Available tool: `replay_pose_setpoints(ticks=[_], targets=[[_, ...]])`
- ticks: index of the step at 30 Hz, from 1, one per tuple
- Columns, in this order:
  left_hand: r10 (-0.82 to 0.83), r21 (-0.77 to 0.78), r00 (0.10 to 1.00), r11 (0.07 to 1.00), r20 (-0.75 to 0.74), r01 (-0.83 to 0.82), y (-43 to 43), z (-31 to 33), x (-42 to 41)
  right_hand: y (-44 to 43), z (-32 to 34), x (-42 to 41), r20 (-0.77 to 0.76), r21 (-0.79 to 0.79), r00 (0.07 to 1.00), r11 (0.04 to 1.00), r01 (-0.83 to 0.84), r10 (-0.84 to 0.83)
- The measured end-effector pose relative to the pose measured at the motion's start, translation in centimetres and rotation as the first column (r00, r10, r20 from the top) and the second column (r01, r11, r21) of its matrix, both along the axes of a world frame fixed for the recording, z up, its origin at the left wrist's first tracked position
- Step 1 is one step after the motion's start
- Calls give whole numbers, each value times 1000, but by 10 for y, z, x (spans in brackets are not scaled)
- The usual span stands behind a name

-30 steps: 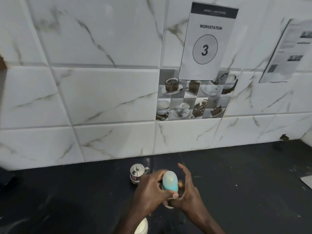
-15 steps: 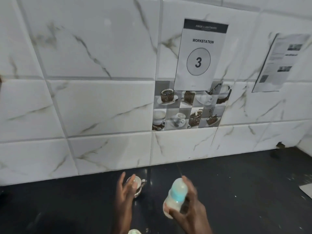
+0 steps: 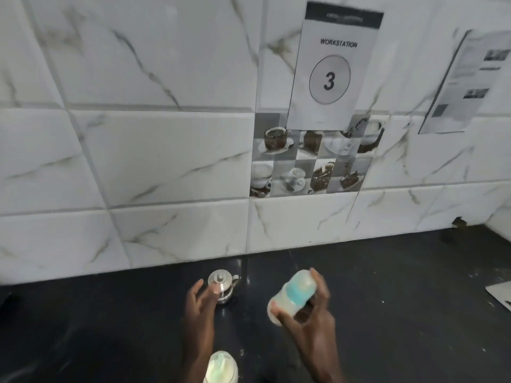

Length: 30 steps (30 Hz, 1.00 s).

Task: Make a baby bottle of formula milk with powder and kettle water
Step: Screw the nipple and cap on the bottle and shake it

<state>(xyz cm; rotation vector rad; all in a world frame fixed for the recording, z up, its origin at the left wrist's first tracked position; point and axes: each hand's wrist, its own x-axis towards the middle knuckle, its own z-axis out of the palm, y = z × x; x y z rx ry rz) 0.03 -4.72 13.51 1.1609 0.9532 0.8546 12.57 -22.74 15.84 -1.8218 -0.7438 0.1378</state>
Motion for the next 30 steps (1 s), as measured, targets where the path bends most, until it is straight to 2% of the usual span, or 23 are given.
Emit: replay_pose_setpoints(ticks=[2, 5, 8, 11, 14, 17, 18, 21, 24, 27, 30], targets=[[0, 16, 1000, 1000, -8, 0, -1, -5, -1, 2, 1, -3, -10, -67, 997, 994, -81, 80], [-21, 32, 1000, 999, -14, 22, 1, -6, 0, 3, 0, 0, -16, -13, 999, 999, 32, -32], [-4, 34, 1000, 999, -28, 5, 1, -8, -1, 7, 3, -2, -18, -90, 997, 993, -77, 76], [-4, 64, 998, 998, -55, 7, 4, -10, 0, 8, 5, 1, 6, -32, 1000, 999, 6, -6], [13, 51, 998, 999, -63, -10, 2, -15, -1, 15, 11, 4, 80, -125, 990, 987, -101, 112], [-2, 80, 997, 997, -82, 9, 2, -14, 0, 19, 14, 8, 54, -32, 998, 999, -11, 12], [5, 82, 997, 997, -80, 2, 1, -14, 1, 20, 15, 8, 51, -36, 998, 999, -31, 33], [6, 59, 997, 998, -79, -1, -1, -18, -2, 18, 10, 2, 104, -171, 984, 977, -127, 146], [-2, 77, 995, 997, -100, 10, -1, -15, -1, 16, 4, 11, 60, -43, 998, 999, -6, 9], [11, 51, 995, 999, -101, -6, -1, -21, -7, 12, -2, 3, 83, -175, 988, 978, -111, 127], [-18, 77, 986, 997, -165, 31, 5, -28, -7, 9, -11, 9, 57, -76, 998, 997, 0, 5]])
